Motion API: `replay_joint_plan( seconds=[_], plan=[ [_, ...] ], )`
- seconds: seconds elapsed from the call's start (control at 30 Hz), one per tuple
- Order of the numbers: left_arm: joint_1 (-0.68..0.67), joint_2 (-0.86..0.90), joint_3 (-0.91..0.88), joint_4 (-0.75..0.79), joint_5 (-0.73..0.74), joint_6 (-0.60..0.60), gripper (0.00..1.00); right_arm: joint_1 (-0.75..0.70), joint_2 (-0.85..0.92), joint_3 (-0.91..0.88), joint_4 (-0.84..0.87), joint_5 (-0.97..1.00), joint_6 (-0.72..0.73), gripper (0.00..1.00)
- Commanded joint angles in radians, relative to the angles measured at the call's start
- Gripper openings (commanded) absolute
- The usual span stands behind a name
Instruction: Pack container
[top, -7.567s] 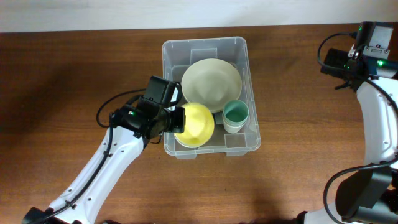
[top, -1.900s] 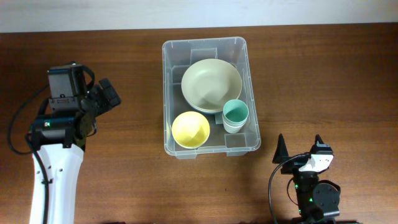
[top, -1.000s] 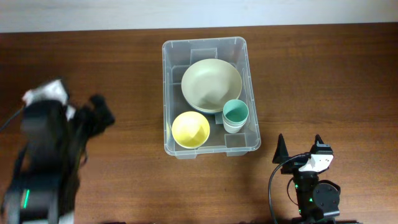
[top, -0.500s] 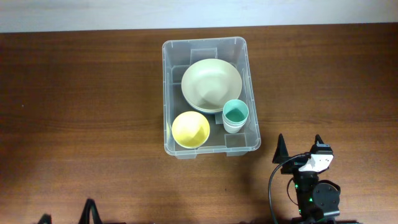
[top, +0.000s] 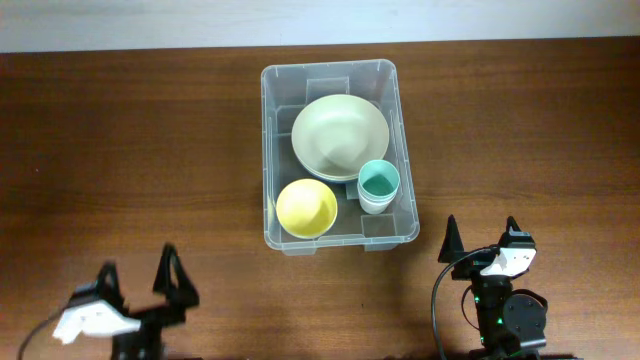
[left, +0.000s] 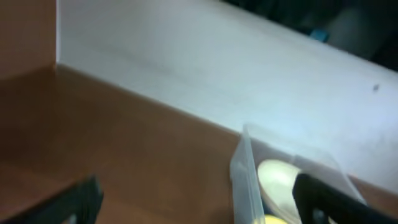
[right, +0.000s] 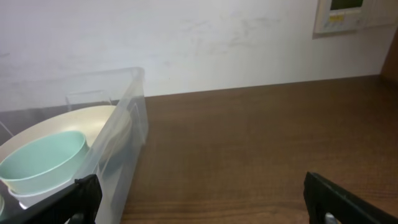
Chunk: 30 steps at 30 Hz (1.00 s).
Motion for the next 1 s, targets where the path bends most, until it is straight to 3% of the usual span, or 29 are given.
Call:
replay_joint_plan(
  seconds=[0.0, 0.17, 0.3, 0.97],
  plan=[
    [-0.004, -0.014, -0.151, 0.167, 0.005, -0.002, 0.99, -0.006, -0.009, -0.007, -0.005, 0.012, 0.004, 0.99],
    [-0.004, -0.014, -0.338, 0.399, 0.045, 0.003, 1.0, -0.006, -0.009, -0.007, -0.005, 0.012, 0.004, 0.99],
    [-0.004, -0.014, -0.431, 0.491, 0.068, 0.041, 1.0, -0.006, -0.009, -0.007, -0.004, 0.012, 0.004, 0.99],
    [-0.004, -0.016, -0.57, 0.534, 0.071, 0.489, 1.0, -0.006, -0.009, -0.007, -0.005, 0.012, 0.004, 0.99]
  ],
)
